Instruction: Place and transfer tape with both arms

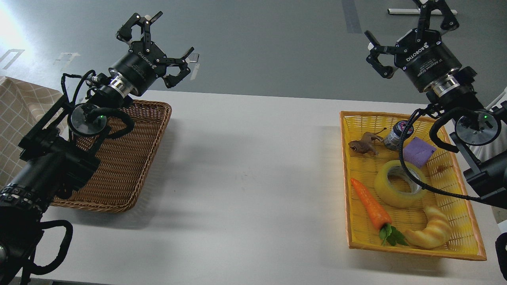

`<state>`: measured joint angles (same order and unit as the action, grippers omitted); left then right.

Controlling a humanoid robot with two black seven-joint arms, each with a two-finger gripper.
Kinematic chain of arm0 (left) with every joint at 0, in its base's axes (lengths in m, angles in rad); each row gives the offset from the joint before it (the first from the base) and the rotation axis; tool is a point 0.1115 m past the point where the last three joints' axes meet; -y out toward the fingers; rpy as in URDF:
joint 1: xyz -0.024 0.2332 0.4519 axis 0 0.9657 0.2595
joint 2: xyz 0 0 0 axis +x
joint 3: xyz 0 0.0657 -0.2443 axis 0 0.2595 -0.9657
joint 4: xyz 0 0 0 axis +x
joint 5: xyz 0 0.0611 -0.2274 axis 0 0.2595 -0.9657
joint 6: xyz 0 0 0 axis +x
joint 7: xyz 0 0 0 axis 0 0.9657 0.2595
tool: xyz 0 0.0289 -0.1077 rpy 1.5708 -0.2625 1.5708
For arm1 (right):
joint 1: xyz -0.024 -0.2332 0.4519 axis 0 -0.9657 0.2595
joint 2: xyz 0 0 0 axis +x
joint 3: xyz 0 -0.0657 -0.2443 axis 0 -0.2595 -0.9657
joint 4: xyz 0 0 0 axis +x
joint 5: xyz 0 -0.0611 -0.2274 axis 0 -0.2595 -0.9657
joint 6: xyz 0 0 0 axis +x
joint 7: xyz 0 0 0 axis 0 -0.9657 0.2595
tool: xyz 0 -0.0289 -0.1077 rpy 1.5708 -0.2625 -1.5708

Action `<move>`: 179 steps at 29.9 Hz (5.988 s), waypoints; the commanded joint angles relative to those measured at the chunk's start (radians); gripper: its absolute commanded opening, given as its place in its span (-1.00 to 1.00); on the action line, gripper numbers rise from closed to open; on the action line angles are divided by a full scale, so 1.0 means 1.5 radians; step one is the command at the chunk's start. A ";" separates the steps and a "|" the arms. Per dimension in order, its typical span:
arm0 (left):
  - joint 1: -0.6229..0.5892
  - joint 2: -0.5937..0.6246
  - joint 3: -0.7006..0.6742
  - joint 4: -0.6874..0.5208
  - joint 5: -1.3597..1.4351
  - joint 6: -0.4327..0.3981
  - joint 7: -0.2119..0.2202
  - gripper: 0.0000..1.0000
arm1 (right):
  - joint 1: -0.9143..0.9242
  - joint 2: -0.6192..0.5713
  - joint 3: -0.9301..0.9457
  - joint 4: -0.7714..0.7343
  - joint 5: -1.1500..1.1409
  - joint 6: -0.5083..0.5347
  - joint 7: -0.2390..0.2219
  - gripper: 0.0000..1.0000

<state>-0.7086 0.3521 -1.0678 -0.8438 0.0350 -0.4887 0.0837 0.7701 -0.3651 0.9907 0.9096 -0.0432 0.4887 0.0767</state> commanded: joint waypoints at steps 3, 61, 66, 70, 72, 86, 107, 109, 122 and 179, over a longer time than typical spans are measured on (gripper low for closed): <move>0.000 -0.002 0.000 0.000 0.000 0.000 0.000 0.96 | 0.000 0.000 -0.001 0.001 0.000 0.000 0.000 1.00; -0.002 0.002 -0.012 -0.001 -0.003 0.000 -0.003 0.96 | 0.009 0.000 0.000 0.009 0.000 0.000 0.003 1.00; -0.002 0.002 -0.012 -0.001 -0.003 0.000 -0.012 0.96 | 0.008 0.000 0.000 0.010 0.000 0.000 0.003 1.00; -0.002 0.002 -0.012 -0.001 -0.003 0.000 -0.012 0.96 | 0.009 0.000 0.000 0.010 0.000 0.000 0.003 1.00; -0.002 0.002 -0.011 -0.002 -0.003 0.000 -0.012 0.96 | 0.009 0.001 -0.001 0.011 0.000 0.000 0.003 1.00; 0.000 0.002 -0.011 -0.001 -0.002 0.000 -0.012 0.96 | 0.008 0.001 -0.003 0.012 0.000 0.000 0.003 1.00; -0.001 0.002 -0.010 -0.002 -0.001 0.000 -0.012 0.96 | 0.031 -0.073 -0.055 0.014 -0.197 0.000 -0.001 1.00; -0.002 0.002 -0.009 -0.002 -0.001 0.000 -0.012 0.96 | 0.038 -0.086 -0.067 0.017 -0.236 0.000 -0.002 1.00; -0.003 0.005 -0.007 -0.009 -0.001 0.000 -0.012 0.96 | 0.102 -0.186 -0.233 0.072 -0.411 0.000 -0.003 1.00; -0.001 0.007 -0.012 -0.009 -0.001 0.000 -0.012 0.96 | -0.126 -0.442 -0.271 0.312 -0.814 -0.016 -0.140 0.94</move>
<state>-0.7118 0.3625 -1.0862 -0.8575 0.0338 -0.4887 0.0659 0.5864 -1.0401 0.5847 1.3793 -1.2465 0.4730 -0.1296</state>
